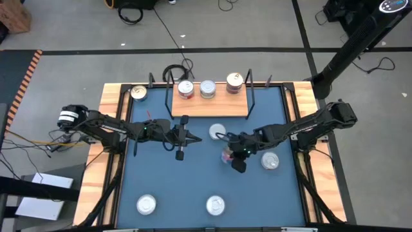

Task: Stack canned seafood by type on shelf
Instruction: Put the blue tuna can on the shelf aligned with the stacked blue tuna cans

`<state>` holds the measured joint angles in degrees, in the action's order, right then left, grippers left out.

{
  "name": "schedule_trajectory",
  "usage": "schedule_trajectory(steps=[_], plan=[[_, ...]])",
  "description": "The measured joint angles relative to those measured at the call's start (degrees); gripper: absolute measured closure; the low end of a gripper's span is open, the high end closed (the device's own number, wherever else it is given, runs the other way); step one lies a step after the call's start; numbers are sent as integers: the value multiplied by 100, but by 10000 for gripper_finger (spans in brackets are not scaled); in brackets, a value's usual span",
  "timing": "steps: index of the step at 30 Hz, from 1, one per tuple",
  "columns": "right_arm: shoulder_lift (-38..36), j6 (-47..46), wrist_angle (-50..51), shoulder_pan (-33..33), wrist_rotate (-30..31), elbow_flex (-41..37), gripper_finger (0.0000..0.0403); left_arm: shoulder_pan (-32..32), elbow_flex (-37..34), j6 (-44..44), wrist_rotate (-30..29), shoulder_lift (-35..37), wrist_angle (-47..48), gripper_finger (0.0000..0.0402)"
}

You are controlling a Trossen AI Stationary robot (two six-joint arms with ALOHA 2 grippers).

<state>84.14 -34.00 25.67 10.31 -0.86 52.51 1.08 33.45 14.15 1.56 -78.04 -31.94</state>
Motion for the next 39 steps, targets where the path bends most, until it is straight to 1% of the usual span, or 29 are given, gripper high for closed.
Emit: schedule_trajectory(steps=[5,7,11,19,25,34,39], plan=[[13,-104,-773,-11,-407,-178,402,0,0,1,-2,0,4,396],[15,-219,-856,-36,-495,-229,402,0,0,2,-1,0,4,396],[9,-332,-877,-123,-551,-321,402,1,2,4,-2,0,7,396],[7,-328,-934,-328,-947,-350,402,2,2,3,-2,0,9,396],[-2,-198,-762,-483,-975,-345,400,4,2,-91,0,0,17,396],[-9,-42,-531,-615,-979,-336,387,4,2,-94,0,0,17,396],[-4,-26,-505,-718,-1027,-341,372,4,2,-150,2,0,19,396]])
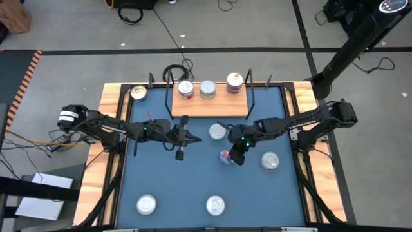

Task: Stack canned seafood by type on shelf
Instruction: Put the blue tuna can on the shelf aligned with the stacked blue tuna cans

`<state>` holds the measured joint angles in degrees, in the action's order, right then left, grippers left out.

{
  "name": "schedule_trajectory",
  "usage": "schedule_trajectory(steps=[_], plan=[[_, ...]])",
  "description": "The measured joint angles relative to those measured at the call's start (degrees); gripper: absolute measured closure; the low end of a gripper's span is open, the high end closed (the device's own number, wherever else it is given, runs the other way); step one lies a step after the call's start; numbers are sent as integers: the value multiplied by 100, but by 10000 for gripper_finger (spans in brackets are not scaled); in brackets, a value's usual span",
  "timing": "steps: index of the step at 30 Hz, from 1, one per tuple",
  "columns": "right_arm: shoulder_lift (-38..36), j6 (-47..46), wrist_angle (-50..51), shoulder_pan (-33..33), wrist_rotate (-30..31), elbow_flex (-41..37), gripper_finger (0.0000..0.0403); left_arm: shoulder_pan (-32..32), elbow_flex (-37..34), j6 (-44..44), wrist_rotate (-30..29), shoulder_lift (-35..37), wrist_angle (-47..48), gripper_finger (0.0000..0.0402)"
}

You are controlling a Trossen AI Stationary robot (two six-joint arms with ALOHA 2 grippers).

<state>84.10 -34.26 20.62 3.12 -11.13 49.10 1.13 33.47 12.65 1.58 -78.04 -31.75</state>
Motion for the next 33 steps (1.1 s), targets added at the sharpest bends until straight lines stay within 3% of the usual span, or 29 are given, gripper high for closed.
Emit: schedule_trajectory(steps=[12,18,26,33], plan=[[33,192,163,-101,124,337,278,0,2,-88,212,0,-5,396],[28,248,385,-20,552,715,218,0,2,-84,210,0,18,396],[26,49,538,734,1877,802,149,0,2,-75,193,0,42,396],[224,-150,598,1339,2905,817,133,0,2,-51,127,0,42,396]])
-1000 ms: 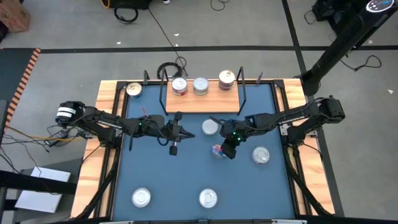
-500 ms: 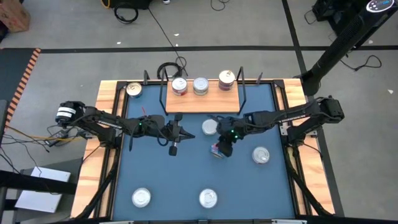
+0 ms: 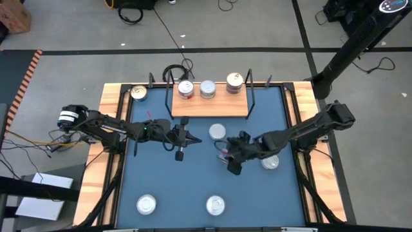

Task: Stack canned seafood by type on shelf
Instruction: Put the blue tuna can on the shelf aligned with the stacked blue tuna cans

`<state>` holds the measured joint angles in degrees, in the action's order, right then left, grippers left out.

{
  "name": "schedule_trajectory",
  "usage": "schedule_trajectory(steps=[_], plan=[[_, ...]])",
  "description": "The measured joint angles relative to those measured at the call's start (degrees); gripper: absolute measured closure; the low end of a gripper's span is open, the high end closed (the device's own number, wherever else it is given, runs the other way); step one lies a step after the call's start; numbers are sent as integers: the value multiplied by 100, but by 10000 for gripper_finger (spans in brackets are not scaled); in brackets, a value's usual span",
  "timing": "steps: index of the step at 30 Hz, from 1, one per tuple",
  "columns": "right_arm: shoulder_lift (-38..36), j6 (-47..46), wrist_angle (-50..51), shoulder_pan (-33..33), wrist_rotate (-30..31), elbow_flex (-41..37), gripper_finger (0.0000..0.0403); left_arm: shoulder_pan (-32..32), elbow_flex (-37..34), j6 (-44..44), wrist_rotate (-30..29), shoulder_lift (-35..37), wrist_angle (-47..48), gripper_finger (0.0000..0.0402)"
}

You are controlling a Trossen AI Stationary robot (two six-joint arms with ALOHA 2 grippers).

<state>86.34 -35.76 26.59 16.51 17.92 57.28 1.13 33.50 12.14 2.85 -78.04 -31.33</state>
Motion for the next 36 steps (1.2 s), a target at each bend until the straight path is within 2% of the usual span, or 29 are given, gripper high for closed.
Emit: schedule_trajectory(steps=[13,25,30,36], plan=[[987,46,532,73,284,599,133,0,0,-22,-67,0,11,396],[985,70,840,74,35,714,141,0,0,-24,-87,0,139,396],[978,106,1456,18,32,1017,123,0,0,-24,-89,0,135,396],[978,-43,1499,16,-23,1179,96,0,0,-24,-90,0,136,396]])
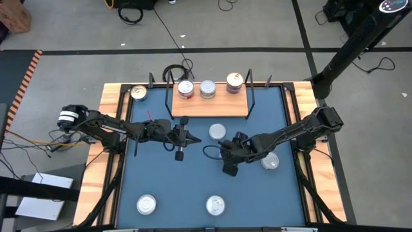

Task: Stack canned seafood by type on shelf
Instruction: Put the blue tuna can on the shelf aligned with the stacked blue tuna cans

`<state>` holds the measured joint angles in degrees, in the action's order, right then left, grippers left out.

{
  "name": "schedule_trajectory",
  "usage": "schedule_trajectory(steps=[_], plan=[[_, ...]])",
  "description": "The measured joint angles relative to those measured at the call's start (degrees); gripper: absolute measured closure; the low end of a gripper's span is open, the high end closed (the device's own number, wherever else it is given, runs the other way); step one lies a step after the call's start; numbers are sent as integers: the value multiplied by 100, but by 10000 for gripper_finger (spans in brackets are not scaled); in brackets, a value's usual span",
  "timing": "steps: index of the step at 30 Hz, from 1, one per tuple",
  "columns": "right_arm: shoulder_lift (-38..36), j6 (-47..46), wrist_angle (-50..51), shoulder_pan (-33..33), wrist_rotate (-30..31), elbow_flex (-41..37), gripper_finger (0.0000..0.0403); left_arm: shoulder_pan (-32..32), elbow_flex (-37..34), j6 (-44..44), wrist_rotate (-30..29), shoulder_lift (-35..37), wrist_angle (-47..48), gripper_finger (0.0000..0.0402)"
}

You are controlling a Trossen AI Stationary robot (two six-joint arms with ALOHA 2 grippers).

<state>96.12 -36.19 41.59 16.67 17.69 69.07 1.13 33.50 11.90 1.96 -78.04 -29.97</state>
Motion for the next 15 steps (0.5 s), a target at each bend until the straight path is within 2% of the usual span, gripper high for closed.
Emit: schedule_trajectory(steps=[9,15], plan=[[249,-117,-35,13,-129,-19,77,0,0,-10,0,0,19,396],[330,37,78,13,-102,-19,90,-1,0,-17,-1,0,81,396]])
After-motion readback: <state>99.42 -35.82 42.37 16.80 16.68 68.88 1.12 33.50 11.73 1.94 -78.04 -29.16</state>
